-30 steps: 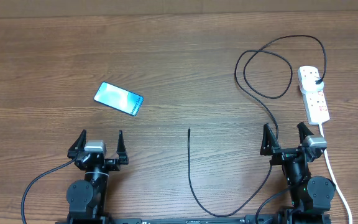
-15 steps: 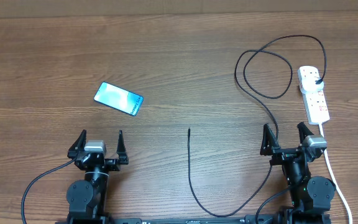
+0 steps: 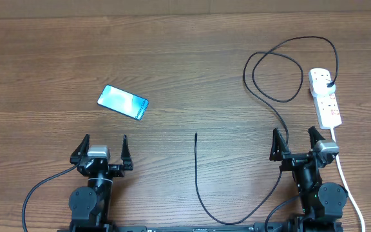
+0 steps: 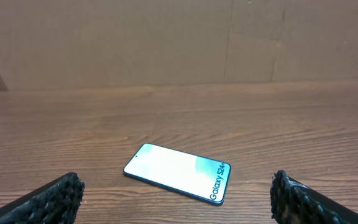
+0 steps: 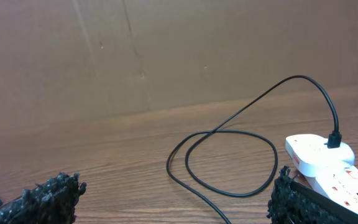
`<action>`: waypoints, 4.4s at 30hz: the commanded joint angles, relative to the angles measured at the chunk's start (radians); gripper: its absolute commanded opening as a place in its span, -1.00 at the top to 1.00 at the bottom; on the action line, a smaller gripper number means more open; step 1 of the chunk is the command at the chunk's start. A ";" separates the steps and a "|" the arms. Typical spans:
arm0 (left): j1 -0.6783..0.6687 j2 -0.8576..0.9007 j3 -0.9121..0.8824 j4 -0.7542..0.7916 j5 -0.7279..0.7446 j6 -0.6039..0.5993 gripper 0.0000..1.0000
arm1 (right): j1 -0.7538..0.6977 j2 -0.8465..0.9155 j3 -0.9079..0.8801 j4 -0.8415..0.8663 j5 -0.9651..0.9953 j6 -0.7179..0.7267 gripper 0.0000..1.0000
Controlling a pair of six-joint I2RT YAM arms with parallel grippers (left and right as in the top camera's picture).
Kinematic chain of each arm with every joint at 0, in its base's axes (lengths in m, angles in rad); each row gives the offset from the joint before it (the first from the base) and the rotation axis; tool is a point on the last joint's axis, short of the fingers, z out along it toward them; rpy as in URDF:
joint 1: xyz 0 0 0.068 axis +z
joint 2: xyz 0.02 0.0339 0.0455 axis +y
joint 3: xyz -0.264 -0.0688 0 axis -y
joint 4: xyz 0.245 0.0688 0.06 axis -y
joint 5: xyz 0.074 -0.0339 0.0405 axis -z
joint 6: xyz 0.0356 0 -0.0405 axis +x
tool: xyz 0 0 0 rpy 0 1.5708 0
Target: Plug charger to phone and switch on socket
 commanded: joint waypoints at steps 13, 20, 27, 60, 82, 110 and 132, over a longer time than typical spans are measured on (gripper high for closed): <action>0.006 -0.010 -0.003 0.001 0.011 0.019 -0.99 | 0.006 -0.009 -0.010 0.005 0.007 -0.004 -1.00; 0.006 -0.010 -0.004 0.001 0.011 0.019 -0.99 | 0.006 -0.009 -0.010 0.005 0.007 -0.004 -1.00; 0.006 -0.010 -0.004 0.001 0.011 0.019 -0.99 | 0.006 -0.009 -0.010 0.005 0.007 -0.004 -1.00; 0.006 -0.008 0.144 -0.129 0.011 -0.018 -0.99 | 0.006 -0.009 -0.010 0.005 0.007 -0.004 -1.00; 0.006 0.636 0.652 -0.255 0.011 -0.019 -0.99 | 0.006 -0.009 -0.010 0.005 0.007 -0.004 -1.00; 0.004 1.215 1.269 -0.765 0.067 -0.318 -1.00 | 0.006 -0.009 -0.010 0.005 0.007 -0.004 -1.00; 0.004 1.779 1.820 -1.188 -0.016 -0.767 -1.00 | 0.006 -0.009 -0.010 0.005 0.007 -0.004 -1.00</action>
